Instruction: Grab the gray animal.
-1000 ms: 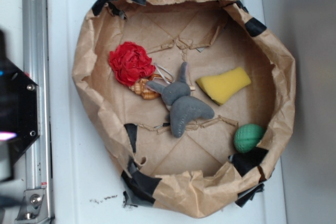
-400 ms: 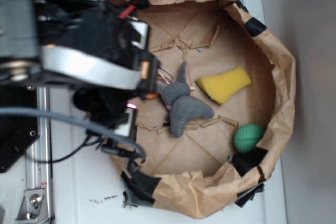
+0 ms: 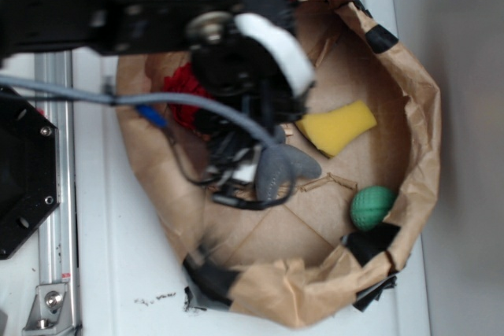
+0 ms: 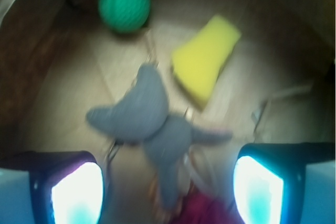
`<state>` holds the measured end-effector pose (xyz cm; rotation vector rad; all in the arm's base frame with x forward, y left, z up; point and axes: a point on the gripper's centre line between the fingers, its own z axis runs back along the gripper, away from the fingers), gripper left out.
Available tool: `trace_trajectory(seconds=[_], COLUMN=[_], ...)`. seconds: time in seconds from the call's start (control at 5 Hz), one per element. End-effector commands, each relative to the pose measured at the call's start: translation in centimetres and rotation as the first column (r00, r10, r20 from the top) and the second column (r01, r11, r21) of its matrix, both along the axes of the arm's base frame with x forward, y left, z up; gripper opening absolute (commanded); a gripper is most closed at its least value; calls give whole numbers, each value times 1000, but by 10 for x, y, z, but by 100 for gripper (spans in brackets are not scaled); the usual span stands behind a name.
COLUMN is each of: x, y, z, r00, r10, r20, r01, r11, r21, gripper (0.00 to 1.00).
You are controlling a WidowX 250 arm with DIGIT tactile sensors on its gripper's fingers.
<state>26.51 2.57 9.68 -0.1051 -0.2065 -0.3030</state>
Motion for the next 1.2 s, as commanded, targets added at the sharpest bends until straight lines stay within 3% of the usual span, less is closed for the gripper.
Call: trace_trajectory(seconds=[0.0,0.2,0.4,1.0], x=[32,3,-13,-7], y=[-29,-48,-51,-55], z=[-41,-43,-19,-62], r00=[979,923,919,924], r10=[-202,-382,-394,-369], r20=[-31,-40,14,-95], r01=[203,383,393,373], r11=[978,924,919,927], r21=[42,19,26,27], gripper=[100,100,100,100])
